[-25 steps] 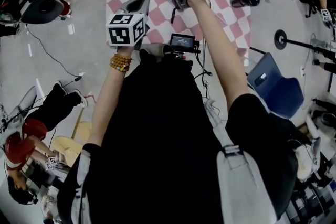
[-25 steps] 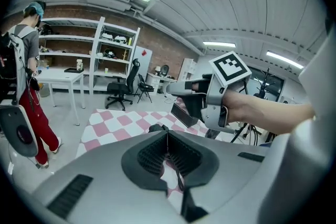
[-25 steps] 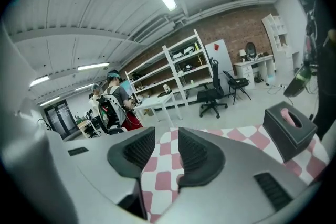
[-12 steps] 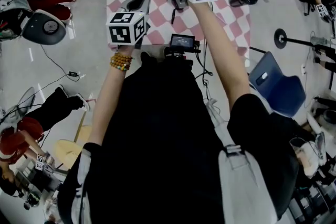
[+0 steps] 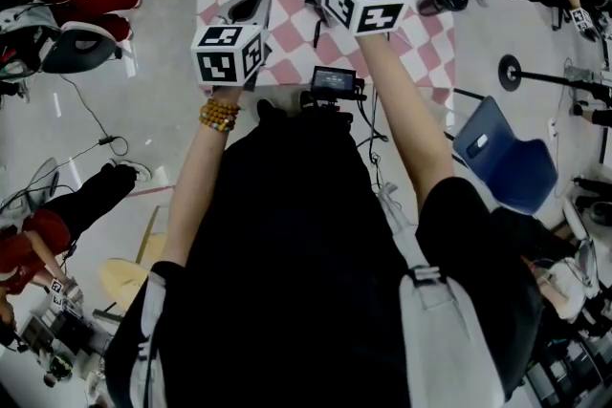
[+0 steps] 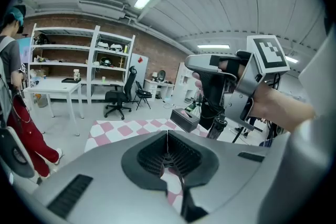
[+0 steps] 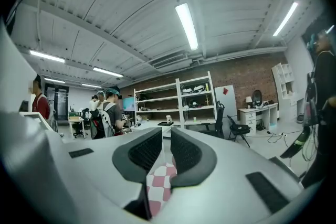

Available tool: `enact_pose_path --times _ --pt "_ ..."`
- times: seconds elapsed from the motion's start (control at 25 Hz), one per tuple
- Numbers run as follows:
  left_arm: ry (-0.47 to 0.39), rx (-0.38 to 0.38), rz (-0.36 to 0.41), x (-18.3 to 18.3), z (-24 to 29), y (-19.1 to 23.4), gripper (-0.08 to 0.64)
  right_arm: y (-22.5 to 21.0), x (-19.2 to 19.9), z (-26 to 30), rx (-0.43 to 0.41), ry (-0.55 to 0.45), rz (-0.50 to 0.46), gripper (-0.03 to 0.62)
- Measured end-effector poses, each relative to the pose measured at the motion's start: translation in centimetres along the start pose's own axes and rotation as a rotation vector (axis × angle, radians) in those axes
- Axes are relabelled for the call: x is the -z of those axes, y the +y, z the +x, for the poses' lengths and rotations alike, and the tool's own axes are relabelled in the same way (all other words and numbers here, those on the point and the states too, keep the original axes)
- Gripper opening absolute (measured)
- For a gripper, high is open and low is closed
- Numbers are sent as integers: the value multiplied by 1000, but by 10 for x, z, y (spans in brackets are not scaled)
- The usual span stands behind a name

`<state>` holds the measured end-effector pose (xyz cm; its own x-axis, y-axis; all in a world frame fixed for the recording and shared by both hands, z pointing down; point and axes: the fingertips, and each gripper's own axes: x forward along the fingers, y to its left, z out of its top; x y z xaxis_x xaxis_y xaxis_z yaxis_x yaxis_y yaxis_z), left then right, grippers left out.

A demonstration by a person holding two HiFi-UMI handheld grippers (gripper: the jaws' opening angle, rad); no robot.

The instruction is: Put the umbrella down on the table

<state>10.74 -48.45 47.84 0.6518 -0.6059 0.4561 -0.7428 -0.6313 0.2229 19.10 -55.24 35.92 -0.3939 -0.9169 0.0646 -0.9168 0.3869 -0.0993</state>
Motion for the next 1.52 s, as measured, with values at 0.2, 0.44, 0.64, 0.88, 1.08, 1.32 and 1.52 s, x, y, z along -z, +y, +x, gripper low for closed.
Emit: enact_pose_path --times 0.2,0.44,0.64,0.88,1.08,1.32,1.52 --pt "-7 -1 8 -3 -1 1 15 5 -4 -8 4 -24 -21 49" --pt "-7 0 13 0 0 1 15 15 -7 -24 -37 -93 -14 35" --pt "-9 7 13 0 0 1 15 31 -8 -37 -93 -138 -54 34" --pt "-17 23 12 1 2 -2 15 38 0 -46 -103 -157 -100 34" --pt "-19 33 11 2 3 -4 15 40 17 -49 -97 -124 -100 32" --pt "-22 40 8 2 3 -3 15 38 36 -56 -69 -102 -124 29" --pt "-25 54 7 5 4 -7 15 34 59 -61 -46 -57 -94 26"
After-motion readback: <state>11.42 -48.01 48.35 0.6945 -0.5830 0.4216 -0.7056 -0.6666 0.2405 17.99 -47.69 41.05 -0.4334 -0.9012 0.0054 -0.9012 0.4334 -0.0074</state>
